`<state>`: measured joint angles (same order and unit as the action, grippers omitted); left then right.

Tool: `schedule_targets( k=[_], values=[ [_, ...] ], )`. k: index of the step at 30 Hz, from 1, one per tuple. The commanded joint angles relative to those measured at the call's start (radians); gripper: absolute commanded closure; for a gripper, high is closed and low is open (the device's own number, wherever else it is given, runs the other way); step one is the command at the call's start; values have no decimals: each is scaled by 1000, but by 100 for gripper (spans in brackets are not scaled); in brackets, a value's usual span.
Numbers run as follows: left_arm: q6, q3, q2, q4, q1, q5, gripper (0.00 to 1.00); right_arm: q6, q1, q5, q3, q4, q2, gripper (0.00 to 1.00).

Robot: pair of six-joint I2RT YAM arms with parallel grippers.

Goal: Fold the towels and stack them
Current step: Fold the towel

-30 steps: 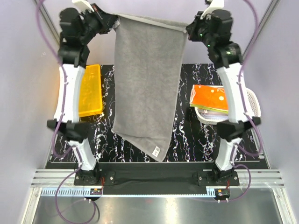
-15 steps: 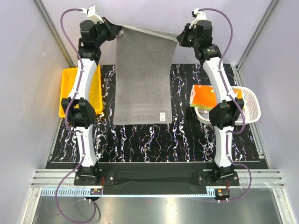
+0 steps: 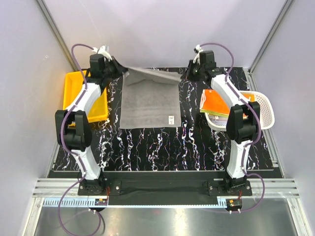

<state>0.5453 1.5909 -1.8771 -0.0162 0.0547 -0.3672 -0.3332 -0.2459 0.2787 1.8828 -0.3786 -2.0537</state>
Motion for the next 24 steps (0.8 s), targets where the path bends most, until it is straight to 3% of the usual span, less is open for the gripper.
schedule_targets(
  k=[1,12,14,19,24],
  values=[
    [-4,-95,130,19,-27,99,100,-29,-6,36,-112,18,102,100],
    [-27,-203,116,-310,-1,169,97,-47,-39,94,-310,1,83,100],
    [-4,-247,128,-315,8,172,85,-49,-44,99,-329,4,83,100],
    [45,-336,174,-324,20,217,70,-47,-55,111,-359,0,78,100],
    [120,-468,231,-275,23,229,48,-53,-64,116,-404,12,66,100]
  ],
)
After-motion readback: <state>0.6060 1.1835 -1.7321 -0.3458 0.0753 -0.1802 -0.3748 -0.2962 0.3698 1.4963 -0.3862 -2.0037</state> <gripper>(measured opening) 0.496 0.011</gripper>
